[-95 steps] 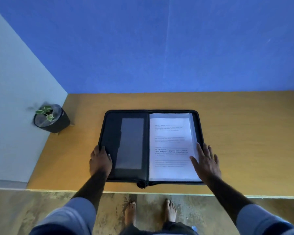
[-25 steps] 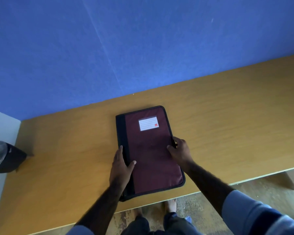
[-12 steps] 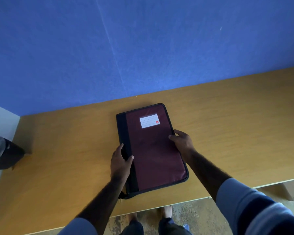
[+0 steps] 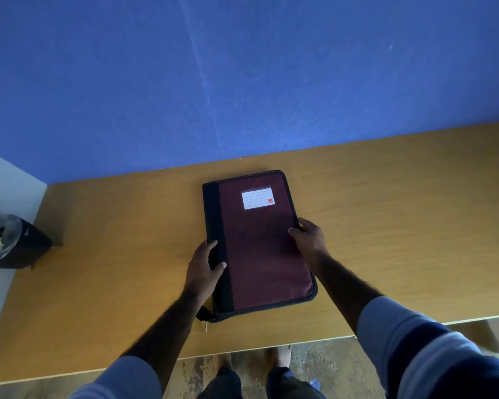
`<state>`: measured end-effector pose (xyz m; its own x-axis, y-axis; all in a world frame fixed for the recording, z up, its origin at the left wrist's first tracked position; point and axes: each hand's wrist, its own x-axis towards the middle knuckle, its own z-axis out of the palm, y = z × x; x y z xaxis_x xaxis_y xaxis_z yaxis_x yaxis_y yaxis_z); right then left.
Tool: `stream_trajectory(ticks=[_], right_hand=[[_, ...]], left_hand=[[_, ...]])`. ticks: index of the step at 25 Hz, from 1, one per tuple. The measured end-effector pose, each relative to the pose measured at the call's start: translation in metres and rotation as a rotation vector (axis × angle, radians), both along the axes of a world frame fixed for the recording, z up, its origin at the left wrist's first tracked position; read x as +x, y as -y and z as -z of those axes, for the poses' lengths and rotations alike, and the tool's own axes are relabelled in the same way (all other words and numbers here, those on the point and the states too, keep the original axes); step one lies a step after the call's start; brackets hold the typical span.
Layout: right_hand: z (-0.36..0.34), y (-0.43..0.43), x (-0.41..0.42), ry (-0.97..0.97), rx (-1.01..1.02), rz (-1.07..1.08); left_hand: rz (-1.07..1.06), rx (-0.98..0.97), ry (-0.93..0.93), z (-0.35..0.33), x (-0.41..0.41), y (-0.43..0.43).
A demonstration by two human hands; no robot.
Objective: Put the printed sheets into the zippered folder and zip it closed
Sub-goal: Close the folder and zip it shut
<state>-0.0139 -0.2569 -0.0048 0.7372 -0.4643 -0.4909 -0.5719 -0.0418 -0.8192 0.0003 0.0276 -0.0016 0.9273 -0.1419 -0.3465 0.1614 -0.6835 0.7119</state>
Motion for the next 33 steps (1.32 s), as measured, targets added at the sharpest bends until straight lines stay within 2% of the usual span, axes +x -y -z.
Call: stream_trajectory(ticks=[4, 7, 10, 13, 16, 19, 23, 26, 30, 33], right_hand=[[0.001, -0.005, -0.002, -0.041, -0.111, -0.055], [0.001, -0.002, -0.006, -0.035, -0.172, -0.131], [0.0, 0.001, -0.017, -0.037, -0.298, -0.252], [0.0, -0.01, -0.042, -0.043, -0.416, -0.214], [0.0, -0.044, -0.081, -0.018, -0.644, -0.153], [-0.002, -0.093, -0.112, 0.037, -0.76, -0.209], [0.003, -0.17, -0.146, 0.061, -0.756, -0.387], [0.013, -0.21, -0.153, -0.004, -0.755, -0.488], [0.021, -0.242, -0.153, -0.056, -0.721, -0.49], [0.023, -0.26, -0.152, -0.062, -0.717, -0.41]], left_hand=[[0.021, -0.04, -0.039, -0.004, 0.001, -0.002], [0.112, -0.001, -0.06, -0.008, -0.001, -0.013], [0.218, 0.062, -0.008, -0.006, -0.021, -0.038], [0.358, 0.181, 0.054, 0.002, -0.054, -0.076], [0.527, 0.299, 0.118, 0.011, -0.078, -0.108], [0.585, 0.357, 0.222, 0.013, -0.082, -0.115], [0.585, 0.311, 0.306, 0.012, -0.08, -0.103], [0.545, 0.277, 0.31, 0.018, -0.078, -0.102], [0.507, 0.21, 0.303, 0.026, -0.078, -0.112], [0.539, 0.164, 0.312, 0.028, -0.078, -0.115]])
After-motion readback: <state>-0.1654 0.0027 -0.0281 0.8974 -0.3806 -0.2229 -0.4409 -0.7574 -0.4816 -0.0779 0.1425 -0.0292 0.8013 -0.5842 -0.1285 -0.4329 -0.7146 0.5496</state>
